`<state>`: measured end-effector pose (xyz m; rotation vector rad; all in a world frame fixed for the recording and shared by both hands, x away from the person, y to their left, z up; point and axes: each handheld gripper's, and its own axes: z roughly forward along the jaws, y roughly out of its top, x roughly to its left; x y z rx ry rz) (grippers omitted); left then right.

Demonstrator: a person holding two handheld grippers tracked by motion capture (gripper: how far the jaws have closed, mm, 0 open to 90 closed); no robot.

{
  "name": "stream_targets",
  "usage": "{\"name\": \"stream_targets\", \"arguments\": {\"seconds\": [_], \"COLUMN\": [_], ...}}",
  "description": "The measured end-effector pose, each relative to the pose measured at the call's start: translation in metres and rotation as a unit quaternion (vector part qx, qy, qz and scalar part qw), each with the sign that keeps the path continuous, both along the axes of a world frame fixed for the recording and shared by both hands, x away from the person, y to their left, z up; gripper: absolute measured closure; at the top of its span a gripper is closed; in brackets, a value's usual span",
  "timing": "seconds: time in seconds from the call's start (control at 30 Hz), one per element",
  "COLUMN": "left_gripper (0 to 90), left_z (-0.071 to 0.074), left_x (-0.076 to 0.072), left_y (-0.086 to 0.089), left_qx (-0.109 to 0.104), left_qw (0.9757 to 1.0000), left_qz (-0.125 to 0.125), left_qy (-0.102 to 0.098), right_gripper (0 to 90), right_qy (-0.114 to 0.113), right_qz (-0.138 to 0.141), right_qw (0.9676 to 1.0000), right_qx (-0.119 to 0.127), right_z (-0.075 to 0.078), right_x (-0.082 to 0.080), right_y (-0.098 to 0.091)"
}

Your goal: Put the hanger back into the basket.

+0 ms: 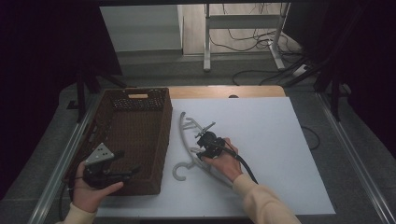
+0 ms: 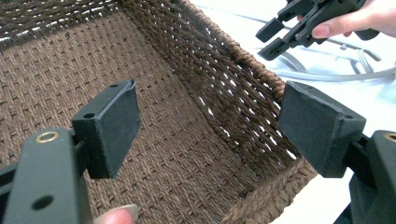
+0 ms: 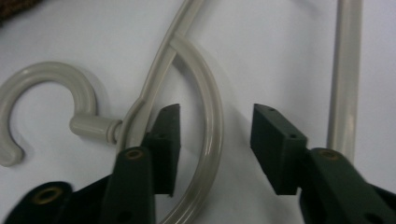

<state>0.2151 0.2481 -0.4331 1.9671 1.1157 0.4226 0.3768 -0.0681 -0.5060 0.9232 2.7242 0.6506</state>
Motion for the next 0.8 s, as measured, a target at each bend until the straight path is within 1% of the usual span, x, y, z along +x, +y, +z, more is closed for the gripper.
{"name": "stream_targets", "arguments": {"seconds": [0.03,0.07,0.1,0.13,0.17,0.2,0.27,0.3,0.33,0.37,0.43,0.5,0.53,0.67,0.73,0.8], "left_gripper": [20.8,20.8,20.8,20.8,20.8,20.8,20.8,20.8,20.8,20.8,20.8,20.7,20.7,20.6,20.7,20.6], "left_z": [0.000,0.000,0.000,0.000,0.000,0.000,0.000,0.000,0.000,0.000,0.000,0.000,0.000,0.000,0.001,0.001], "left_x": [0.000,0.000,0.000,0.000,0.000,0.000,0.000,0.000,0.000,0.000,0.000,0.000,0.000,0.000,0.000,0.000], "left_y": [0.000,0.000,0.000,0.001,0.001,0.001,0.001,0.001,0.001,0.001,0.001,0.001,0.002,0.003,0.003,0.002], "left_qx": [0.000,0.000,0.000,-0.001,-0.001,-0.001,-0.001,-0.001,-0.001,-0.001,-0.001,-0.001,-0.001,-0.003,-0.002,-0.002], "left_qw": [1.0000,1.0000,1.0000,1.0000,1.0000,1.0000,1.0000,1.0000,1.0000,1.0000,1.0000,1.0000,1.0000,1.0000,1.0000,1.0000], "left_qz": [0.000,0.000,0.000,0.000,0.000,0.000,0.000,-0.001,-0.001,-0.001,-0.001,-0.002,-0.003,-0.002,-0.002,-0.002], "left_qy": [0.000,0.000,0.000,0.001,0.001,0.001,0.000,0.000,0.000,0.000,0.001,0.000,0.000,-0.001,-0.001,-0.002], "right_gripper": [56.3,61.1,61.1,66.5,69.7,69.7,76.7,78.3,78.3,79.1,79.3,79.9,79.9,80.2,80.3,80.3], "right_qy": [0.000,0.000,0.000,0.003,0.006,0.006,0.004,0.005,0.005,0.011,0.010,-0.003,-0.005,-0.005,-0.006,-0.003], "right_qz": [0.000,0.001,0.001,0.000,0.000,0.000,-0.001,-0.008,-0.008,-0.016,-0.018,-0.024,-0.025,-0.039,-0.047,-0.055], "right_qw": [1.0000,1.0000,1.0000,0.9999,0.9999,0.9999,0.9999,0.9999,0.9999,0.9998,0.9998,0.9996,0.9996,0.9991,0.9985,0.9975], "right_qx": [0.000,-0.007,-0.007,-0.010,-0.008,-0.008,-0.010,-0.011,-0.011,-0.009,-0.009,-0.012,-0.011,0.015,0.028,0.044], "right_z": [0.000,-0.002,-0.002,-0.003,-0.003,-0.003,-0.002,-0.002,-0.002,-0.002,-0.002,-0.001,-0.001,0.008,0.013,0.019], "right_x": [0.000,-0.001,-0.001,-0.001,-0.001,-0.001,-0.001,-0.001,-0.001,0.000,0.000,0.000,0.001,0.004,0.005,0.007], "right_y": [0.000,0.002,0.002,0.003,0.004,0.004,0.005,0.006,0.006,0.005,0.005,0.005,0.004,-0.004,-0.008,-0.013]}}
